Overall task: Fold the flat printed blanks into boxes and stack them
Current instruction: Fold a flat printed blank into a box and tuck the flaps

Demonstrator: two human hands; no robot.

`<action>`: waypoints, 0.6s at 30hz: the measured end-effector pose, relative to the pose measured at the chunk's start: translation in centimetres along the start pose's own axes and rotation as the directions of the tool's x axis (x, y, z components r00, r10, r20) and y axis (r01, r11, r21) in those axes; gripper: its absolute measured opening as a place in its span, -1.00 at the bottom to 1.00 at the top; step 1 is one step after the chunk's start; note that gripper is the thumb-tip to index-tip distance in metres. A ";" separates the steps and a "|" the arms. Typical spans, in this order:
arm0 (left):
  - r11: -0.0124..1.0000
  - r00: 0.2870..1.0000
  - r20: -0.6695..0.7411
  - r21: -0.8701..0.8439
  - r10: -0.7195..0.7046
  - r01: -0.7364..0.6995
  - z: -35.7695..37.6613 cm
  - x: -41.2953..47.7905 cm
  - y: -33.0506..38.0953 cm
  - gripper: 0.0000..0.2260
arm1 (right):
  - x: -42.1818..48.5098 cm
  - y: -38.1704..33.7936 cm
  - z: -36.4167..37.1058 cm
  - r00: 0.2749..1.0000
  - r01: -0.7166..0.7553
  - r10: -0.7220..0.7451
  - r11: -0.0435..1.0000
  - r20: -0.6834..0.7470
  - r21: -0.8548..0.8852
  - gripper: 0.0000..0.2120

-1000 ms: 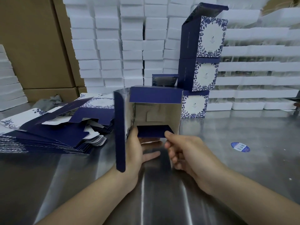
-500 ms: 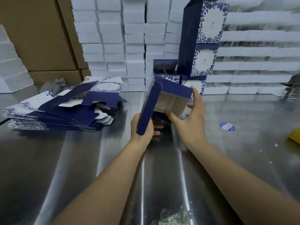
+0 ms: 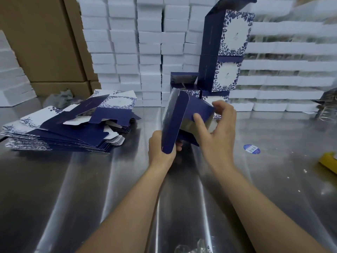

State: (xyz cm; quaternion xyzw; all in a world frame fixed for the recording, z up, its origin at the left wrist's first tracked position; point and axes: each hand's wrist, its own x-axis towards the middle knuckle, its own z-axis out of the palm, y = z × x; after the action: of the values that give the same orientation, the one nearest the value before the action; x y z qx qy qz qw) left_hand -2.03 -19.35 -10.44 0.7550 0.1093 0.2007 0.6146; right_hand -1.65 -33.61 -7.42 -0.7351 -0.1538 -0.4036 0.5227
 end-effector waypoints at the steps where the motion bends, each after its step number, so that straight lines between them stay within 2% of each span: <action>1: 1.000 1.000 -0.021 -0.030 0.001 -0.002 0.1 -0.1 0.3 -0.39 | 0.2 -0.1 0.0 1.000 0.024 -0.024 0.999 0.015 -0.035 -0.59; 4: 0.998 0.993 -0.115 -0.060 0.028 -0.035 -0.1 0.1 0.1 -0.45 | 0.3 -0.3 0.0 0.992 0.095 -0.085 0.989 0.088 -0.111 -0.53; 7: 0.980 0.969 -0.175 0.122 0.176 -0.157 -0.5 0.7 -0.6 -0.70 | 0.8 -0.6 0.0 0.982 0.163 -0.144 0.973 0.121 -0.166 -0.43; 8: 0.978 0.971 -0.160 0.138 0.177 -0.156 -0.6 0.7 -0.6 -0.70 | 0.9 -0.6 -0.1 0.979 0.180 -0.158 0.966 0.128 -0.185 -0.40; 10: 0.977 0.971 -0.138 0.115 0.196 -0.181 -0.8 0.6 0.0 -0.47 | 1.1 -0.7 -0.3 0.978 0.186 -0.161 0.959 0.131 -0.212 -0.38; 12: 0.965 0.957 -0.153 0.126 0.248 -0.230 -1.1 1.3 0.0 -0.42 | 1.3 -0.7 -0.5 0.979 0.179 -0.150 0.956 0.134 -0.233 -0.42; 14: 0.948 0.966 -0.092 0.237 0.240 -0.213 -1.8 1.6 0.1 -0.57 | 1.4 -0.5 -0.8 0.981 0.141 -0.105 0.963 0.163 -0.228 -0.50; 16: 0.889 0.963 -0.056 0.402 0.262 -0.219 -2.8 1.6 0.1 -0.73 | 1.6 0.0 -1.2 0.978 0.112 -0.056 0.954 0.200 -0.279 -0.58; 18: 0.836 0.945 -0.067 0.488 0.321 -0.250 -3.4 1.5 0.2 -0.77 | 1.5 0.4 -1.6 0.976 0.093 -0.009 0.920 0.216 -0.382 -0.68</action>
State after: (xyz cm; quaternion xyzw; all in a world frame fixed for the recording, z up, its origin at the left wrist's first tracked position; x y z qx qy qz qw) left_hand -2.23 -15.81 -9.43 0.8729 0.0853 0.3121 0.3651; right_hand -1.15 -35.51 -6.30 -0.8584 -0.1438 -0.3599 0.3361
